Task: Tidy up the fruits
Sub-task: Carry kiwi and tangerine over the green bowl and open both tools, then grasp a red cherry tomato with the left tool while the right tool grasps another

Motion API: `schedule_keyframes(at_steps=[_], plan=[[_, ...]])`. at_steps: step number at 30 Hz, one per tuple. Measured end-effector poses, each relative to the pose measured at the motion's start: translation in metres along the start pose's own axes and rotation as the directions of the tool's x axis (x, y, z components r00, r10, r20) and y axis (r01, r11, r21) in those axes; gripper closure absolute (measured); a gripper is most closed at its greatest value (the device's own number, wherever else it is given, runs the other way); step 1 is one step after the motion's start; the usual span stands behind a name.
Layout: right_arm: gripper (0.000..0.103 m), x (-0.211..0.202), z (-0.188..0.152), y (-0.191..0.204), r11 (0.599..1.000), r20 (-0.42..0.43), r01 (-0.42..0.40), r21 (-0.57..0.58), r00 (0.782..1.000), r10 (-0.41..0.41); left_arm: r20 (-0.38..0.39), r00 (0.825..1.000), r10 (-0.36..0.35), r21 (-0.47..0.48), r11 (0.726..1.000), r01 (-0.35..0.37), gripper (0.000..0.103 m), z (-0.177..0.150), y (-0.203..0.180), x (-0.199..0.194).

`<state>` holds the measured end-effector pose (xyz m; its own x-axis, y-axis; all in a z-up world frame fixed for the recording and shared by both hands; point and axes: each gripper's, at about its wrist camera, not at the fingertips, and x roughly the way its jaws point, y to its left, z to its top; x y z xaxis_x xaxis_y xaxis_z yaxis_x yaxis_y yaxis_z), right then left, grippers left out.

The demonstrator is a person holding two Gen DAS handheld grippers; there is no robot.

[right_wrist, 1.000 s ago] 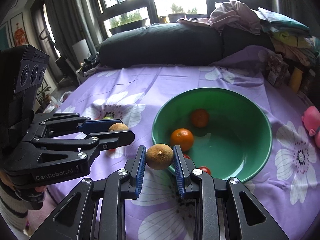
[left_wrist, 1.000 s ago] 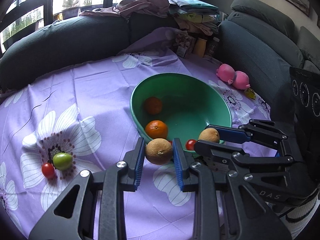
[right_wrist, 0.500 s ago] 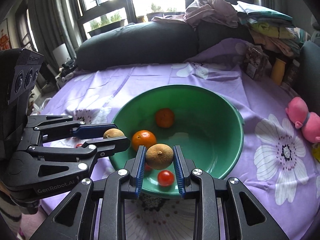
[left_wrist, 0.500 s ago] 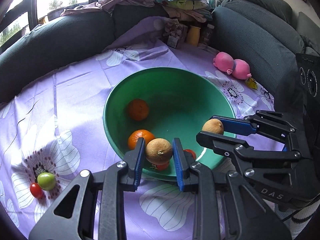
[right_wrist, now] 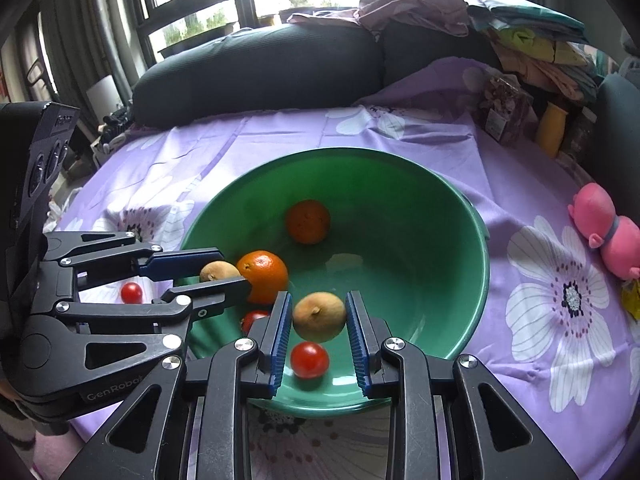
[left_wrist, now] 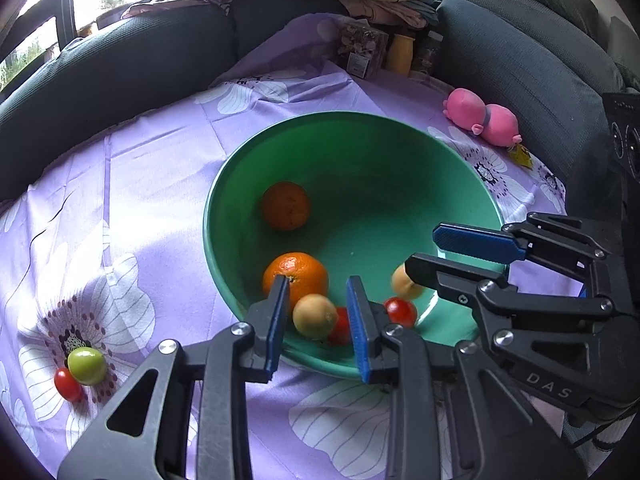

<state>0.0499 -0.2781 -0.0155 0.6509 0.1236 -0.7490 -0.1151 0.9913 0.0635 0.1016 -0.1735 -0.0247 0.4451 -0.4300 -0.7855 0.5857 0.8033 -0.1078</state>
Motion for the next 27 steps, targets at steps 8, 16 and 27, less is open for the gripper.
schedule_keyframes(at_steps=[8,16,27], plan=[[0.073,-0.006,-0.001,-0.008,0.999,0.005,0.003,0.040,1.000,-0.003,0.046,0.999,-0.019,-0.030,0.999,0.020,0.052,-0.003,0.007,-0.016],[0.073,-0.023,-0.002,-0.002,0.998,0.049,-0.027,0.053,0.999,0.024,0.091,0.996,0.010,-0.155,0.988,0.004,0.034,-0.029,0.039,-0.052],[0.072,-0.029,-0.006,0.047,0.991,0.032,-0.121,-0.062,0.992,0.123,0.053,0.983,0.178,-0.354,0.923,-0.149,0.034,-0.109,0.109,-0.094]])
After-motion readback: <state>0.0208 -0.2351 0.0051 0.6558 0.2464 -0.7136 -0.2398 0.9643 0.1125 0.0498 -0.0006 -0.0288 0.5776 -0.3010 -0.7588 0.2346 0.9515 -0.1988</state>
